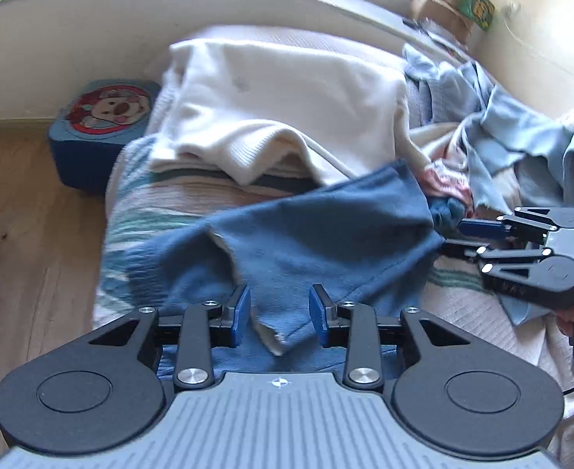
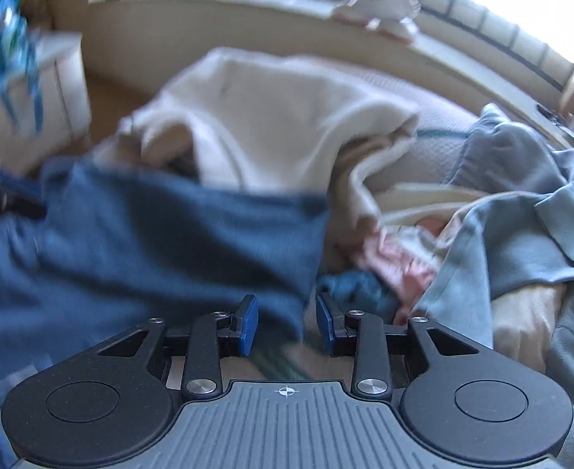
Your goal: Fold clothes
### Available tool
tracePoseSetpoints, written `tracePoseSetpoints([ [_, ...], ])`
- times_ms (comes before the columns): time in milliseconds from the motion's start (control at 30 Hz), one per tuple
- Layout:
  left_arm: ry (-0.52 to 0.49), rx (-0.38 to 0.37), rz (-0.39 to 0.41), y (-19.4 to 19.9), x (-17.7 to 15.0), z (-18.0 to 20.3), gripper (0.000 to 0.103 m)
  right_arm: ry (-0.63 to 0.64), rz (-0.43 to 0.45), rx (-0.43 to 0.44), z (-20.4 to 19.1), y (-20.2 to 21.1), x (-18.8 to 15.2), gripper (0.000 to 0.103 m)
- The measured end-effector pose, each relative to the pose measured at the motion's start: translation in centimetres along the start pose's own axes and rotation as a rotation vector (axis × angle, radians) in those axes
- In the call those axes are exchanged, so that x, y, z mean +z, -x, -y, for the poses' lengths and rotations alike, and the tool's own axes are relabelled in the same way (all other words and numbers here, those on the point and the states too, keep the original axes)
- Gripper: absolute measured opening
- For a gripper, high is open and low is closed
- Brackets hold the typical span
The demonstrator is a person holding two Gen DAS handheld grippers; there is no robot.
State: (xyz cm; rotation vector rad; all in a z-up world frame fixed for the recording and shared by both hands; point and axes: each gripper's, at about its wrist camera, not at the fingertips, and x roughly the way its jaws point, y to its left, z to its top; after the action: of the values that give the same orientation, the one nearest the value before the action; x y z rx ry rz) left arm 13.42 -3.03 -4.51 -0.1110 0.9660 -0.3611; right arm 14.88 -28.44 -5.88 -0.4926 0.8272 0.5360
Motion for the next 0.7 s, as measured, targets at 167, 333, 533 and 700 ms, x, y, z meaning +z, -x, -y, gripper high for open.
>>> tracePoseSetpoints([
  [167, 0.006, 0.014, -0.018, -2.2, 0.6, 0.5, 0.029, 0.045, -0.044, -0.006, -0.7, -1.7, -0.1, 0.026],
  [333, 0.039, 0.055, -0.01, -3.2, 1.7, -0.7, 0.029, 0.037, -0.096, 0.058, -0.7, -0.6, -0.3, 0.004],
  [533, 0.069, 0.082, -0.025, -3.3, 1.7, -2.5, 0.029, 0.097, -0.129, 0.052, -1.6, -0.2, -2.1, 0.004],
  [700, 0.075, 0.083, -0.028, -2.5, 0.8, -3.3, 0.033, 0.033, -0.194, 0.077, -1.1, -1.4, -1.8, 0.013],
])
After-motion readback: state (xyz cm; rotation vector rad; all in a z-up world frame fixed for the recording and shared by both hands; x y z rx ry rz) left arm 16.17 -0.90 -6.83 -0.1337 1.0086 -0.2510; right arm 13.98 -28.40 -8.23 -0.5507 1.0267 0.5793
